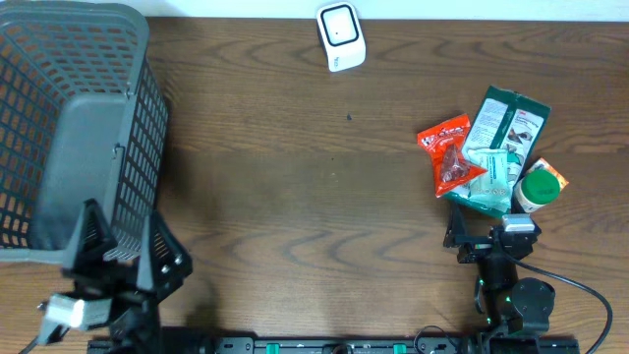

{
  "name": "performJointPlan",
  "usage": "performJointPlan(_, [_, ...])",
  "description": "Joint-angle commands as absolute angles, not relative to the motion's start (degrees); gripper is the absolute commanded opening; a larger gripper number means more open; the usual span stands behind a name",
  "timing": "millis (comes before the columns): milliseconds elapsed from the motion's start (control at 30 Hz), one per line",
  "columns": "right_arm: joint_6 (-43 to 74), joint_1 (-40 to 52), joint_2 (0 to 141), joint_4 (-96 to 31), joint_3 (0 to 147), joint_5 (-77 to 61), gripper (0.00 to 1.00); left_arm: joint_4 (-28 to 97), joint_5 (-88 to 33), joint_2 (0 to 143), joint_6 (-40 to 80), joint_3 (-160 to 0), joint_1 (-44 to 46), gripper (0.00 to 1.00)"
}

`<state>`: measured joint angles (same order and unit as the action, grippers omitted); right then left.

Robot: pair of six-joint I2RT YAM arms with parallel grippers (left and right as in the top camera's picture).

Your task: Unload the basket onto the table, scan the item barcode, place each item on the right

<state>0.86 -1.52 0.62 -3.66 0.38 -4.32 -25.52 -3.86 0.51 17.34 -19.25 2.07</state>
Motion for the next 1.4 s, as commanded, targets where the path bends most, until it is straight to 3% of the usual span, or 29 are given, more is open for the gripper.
performJointPlan(0, [1.65, -1.43, 0.30, -3.88, 0.30, -4.58, 0.99, -32.56, -3.38, 0.12, 16.84, -11.35, 1.89, 0.85])
performJointPlan(300, [1.65, -1.43, 0.30, -3.88, 0.30, -4.58, 0.99, -33.12, -3.40, 0.12, 16.82, -0.14, 1.89, 0.85])
performJointPlan(667, [1.65, -1.43, 0.30, -3.88, 0.30, -4.58, 0.99, -4.49, -2.70, 0.10, 15.53, -0.23, 1.89, 0.85])
performJointPlan(833, [1.65, -1.43, 0.30, -3.88, 0.30, -4.58, 0.99, 2.57, -2.72, 0.10, 10.87, -0.23, 1.89, 0.85])
performJointPlan(1367, [1.65, -1.43, 0.30, -3.88, 0.30, -4.58, 0.99, 3.64, -5.80, 0.10, -2.70, -0.23, 1.91, 0.85])
